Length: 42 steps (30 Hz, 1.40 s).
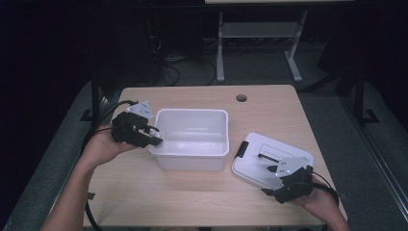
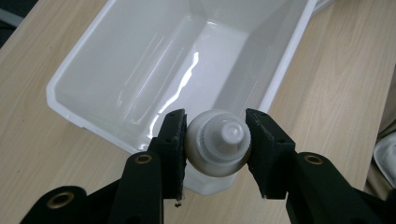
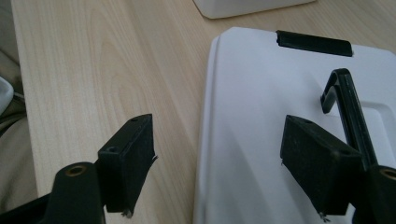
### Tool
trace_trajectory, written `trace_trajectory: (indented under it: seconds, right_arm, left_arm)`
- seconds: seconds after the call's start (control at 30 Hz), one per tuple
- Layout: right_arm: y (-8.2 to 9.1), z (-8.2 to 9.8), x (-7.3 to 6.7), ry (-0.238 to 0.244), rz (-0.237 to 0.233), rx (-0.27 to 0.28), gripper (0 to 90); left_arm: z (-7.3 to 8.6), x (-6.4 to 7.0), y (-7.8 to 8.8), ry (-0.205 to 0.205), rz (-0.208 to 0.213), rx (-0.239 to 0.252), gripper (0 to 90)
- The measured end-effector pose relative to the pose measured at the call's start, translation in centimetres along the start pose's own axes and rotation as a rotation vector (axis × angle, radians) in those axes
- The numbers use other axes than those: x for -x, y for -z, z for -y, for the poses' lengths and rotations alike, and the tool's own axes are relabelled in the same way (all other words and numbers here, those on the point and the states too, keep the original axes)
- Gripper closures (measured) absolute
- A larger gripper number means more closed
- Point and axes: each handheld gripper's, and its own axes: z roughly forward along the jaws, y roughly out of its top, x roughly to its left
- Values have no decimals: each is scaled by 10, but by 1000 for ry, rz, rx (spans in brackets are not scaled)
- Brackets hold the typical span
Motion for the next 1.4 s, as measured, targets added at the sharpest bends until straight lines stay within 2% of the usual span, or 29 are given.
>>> trace_trajectory:
  seconds: [0.53,0.93,1.27,1.4]
  right_arm:
    - [1,0,0,-5,1,-3,252]
    - [-1,0,1,-5,-4,-6,253]
    - [0,3,0,-10,-1,-10,253]
    - [1,4,0,-21,-2,-13,253]
  left_arm:
    - [-3,-9,-21,6,13,-31,596]
    - [2,-14,-38,13,25,-47,596]
    - [6,-15,-53,26,45,-43,596]
    - [6,-14,-58,18,40,-64,596]
